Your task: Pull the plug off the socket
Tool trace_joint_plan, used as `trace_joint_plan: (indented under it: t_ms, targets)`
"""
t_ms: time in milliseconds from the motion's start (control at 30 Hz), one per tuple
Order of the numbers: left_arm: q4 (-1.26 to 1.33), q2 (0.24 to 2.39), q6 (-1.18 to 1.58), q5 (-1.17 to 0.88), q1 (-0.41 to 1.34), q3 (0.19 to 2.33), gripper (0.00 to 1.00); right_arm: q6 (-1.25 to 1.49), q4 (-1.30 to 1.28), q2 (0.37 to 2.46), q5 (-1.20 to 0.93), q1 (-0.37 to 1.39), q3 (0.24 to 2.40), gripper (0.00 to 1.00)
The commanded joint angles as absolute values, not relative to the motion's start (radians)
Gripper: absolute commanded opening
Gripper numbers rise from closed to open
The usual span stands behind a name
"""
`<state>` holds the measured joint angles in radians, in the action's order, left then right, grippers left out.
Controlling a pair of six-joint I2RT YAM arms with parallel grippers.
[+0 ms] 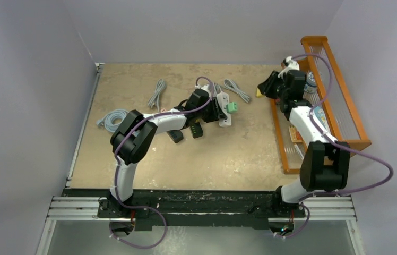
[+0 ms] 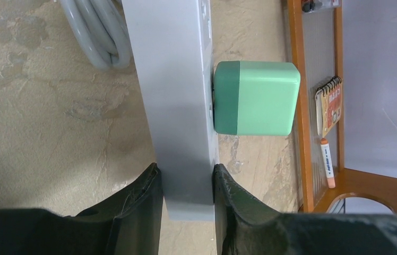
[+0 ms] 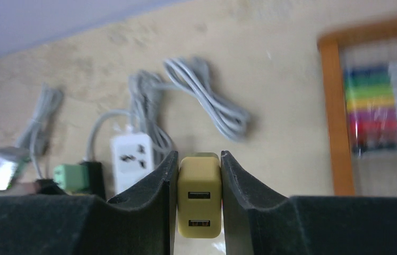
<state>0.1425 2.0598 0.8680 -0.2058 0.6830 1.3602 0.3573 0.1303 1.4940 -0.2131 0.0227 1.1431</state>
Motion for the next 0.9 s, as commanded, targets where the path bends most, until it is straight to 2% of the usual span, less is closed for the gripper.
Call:
trace_joint_plan:
  t_ms: [0, 233, 433, 500, 667, 767, 867]
  targets:
    - [0.193, 2.005, 0.823, -0.21, 0.681, 1.391, 0.0, 0.427, 0.155, 1.552, -0.328, 0.014, 1.07, 0.0]
    - [0.19, 1.993, 0.805, -0.2, 0.681, 1.383, 0.0, 0.391, 0.103, 1.67, -0.385, 0.014, 1.07, 0.0]
    - [0.193, 1.988, 0.8, -0.203, 0.681, 1.375, 0.0, 0.383, 0.093, 1.752, -0.343, 0.014, 1.068, 0.02]
    - [0.186, 1.981, 0.793, -0.2, 0.681, 1.374, 0.0, 0.383, 0.093, 1.767, -0.323, 0.014, 1.069, 0.1]
    - [0.185, 1.979, 0.785, -0.2, 0.68, 1.374, 0.0, 0.37, 0.075, 1.788, -0.291, 0.014, 1.092, 0.43]
    - [0.188, 1.979, 0.784, -0.203, 0.681, 1.374, 0.0, 0.359, 0.061, 1.787, -0.263, 0.015, 1.112, 0.6]
    - [0.188, 1.977, 0.785, -0.204, 0.681, 1.372, 0.0, 0.334, 0.071, 1.773, -0.208, 0.018, 1.143, 0.66]
